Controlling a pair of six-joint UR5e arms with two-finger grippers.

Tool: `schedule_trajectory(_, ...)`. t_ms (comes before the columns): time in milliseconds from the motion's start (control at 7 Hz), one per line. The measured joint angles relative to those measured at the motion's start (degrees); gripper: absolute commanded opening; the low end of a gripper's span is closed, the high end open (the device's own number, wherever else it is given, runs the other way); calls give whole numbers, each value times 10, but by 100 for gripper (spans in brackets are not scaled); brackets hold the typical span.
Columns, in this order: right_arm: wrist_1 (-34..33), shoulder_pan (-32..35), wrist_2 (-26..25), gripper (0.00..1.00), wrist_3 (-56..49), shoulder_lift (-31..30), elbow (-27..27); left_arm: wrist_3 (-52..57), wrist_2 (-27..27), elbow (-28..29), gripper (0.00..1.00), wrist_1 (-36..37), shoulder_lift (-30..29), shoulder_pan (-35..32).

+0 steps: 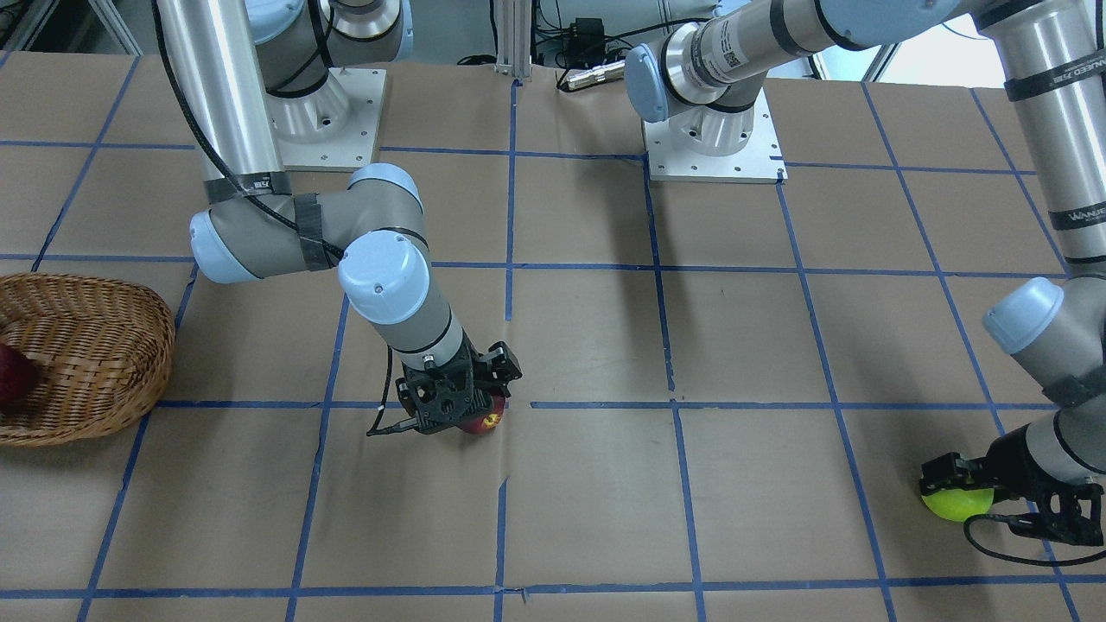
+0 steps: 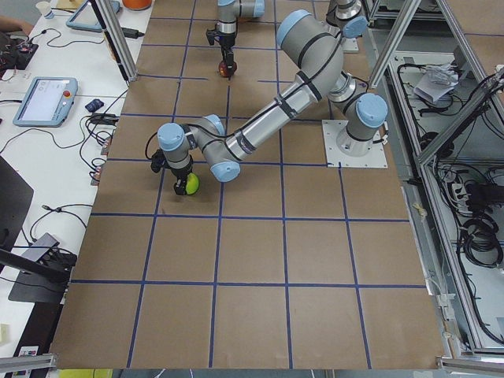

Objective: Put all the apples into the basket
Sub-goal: 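Carry dark apple to basket with right while left carries green apple to center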

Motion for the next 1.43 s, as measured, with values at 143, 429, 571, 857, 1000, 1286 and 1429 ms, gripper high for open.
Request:
schedule_trajectory(143,-3,0,-1,42,-1,1,0,-5,-3,3,38,-15,12,-5)
schedule_trajectory(429,9,-7,-4,42,-1,-13,-4,-52,-7,20,38,-77,39,-32)
schedule_trajectory(571,47,-32,-8,42,-4,-42,-4,-99,-10,19,38,-98,53,-61)
schedule_trajectory(857,139,-146,-29,42,-90,-111,2,-216,-14,-5,34,-109,78,-141)
schedule_trajectory(1000,164,-216,-57,43,-193,-131,9,-286,-29,-16,32,-108,87,-181)
schedule_trajectory(1286,171,-361,-90,45,-400,-147,31,-438,-66,-28,32,-98,82,-260)
schedule_trajectory(1429,169,-415,-91,49,-457,-147,35,-505,-71,-30,32,-81,76,-305)
